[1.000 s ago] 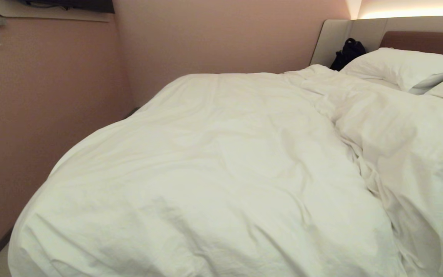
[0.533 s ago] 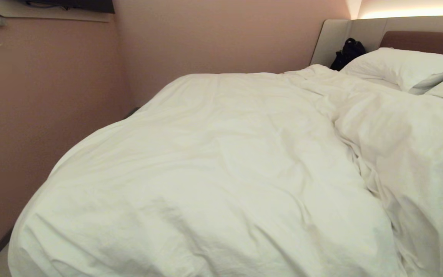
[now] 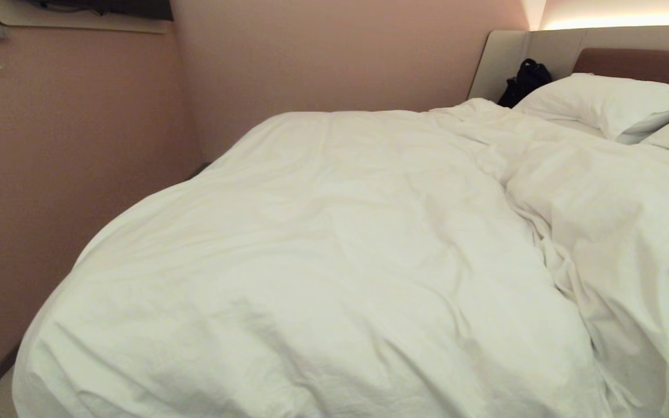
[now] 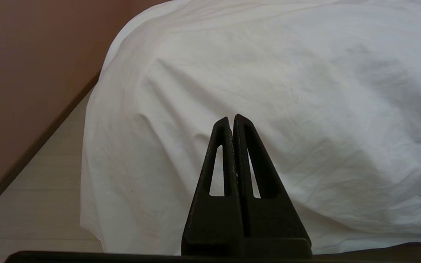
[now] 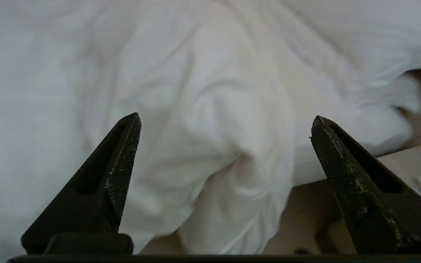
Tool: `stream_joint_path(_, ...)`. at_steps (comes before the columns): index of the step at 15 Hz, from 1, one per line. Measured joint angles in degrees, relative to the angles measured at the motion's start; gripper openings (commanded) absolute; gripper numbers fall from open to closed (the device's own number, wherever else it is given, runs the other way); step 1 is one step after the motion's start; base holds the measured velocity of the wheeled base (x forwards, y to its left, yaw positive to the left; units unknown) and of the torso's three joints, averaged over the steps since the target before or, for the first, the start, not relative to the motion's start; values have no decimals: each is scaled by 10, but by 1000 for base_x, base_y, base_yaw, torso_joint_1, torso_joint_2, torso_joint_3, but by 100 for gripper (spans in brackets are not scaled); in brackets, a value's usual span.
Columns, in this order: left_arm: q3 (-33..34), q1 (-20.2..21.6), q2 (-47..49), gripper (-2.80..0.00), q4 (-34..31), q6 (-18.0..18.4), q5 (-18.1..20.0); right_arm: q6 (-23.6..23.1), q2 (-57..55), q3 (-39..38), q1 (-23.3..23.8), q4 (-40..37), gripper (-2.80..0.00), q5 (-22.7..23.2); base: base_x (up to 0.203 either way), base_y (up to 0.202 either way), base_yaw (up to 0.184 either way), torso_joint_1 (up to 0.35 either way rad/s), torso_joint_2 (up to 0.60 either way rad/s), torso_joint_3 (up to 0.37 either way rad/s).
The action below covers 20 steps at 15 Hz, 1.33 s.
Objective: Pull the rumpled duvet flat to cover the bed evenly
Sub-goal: Flatten the corners of the folded blanket
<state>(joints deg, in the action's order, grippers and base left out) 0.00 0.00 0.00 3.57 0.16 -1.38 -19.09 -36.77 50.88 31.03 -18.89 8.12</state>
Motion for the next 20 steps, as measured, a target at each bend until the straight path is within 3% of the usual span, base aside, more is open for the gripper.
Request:
stream_joint_path(3,0,0,0,-280,0,0,0,39,-9,-15,0,-107,0,40,0,0,0,0,0,0)
stream_joint_path(6,0,0,0,-280,0,0,0,99,-54,-36,2,-168,0,46,0,0,0,0,0,0)
stream_joint_path(9,0,0,0,-280,0,0,0,160,-106,-35,11,-171,0,26,0,0,0,0,0,0)
stream_joint_path(14,0,0,0,-280,0,0,0,225,-148,47,30,-125,0,4,0,0,0,0,0,0)
stream_joint_path(15,0,0,0,-280,0,0,0,231,-152,64,37,-112,-280,4,0,0,0,0,0,0)
stream_joint_path(20,0,0,0,-280,0,0,0,255,-234,136,105,-85,-280,8,0,0,0,0,0,0)
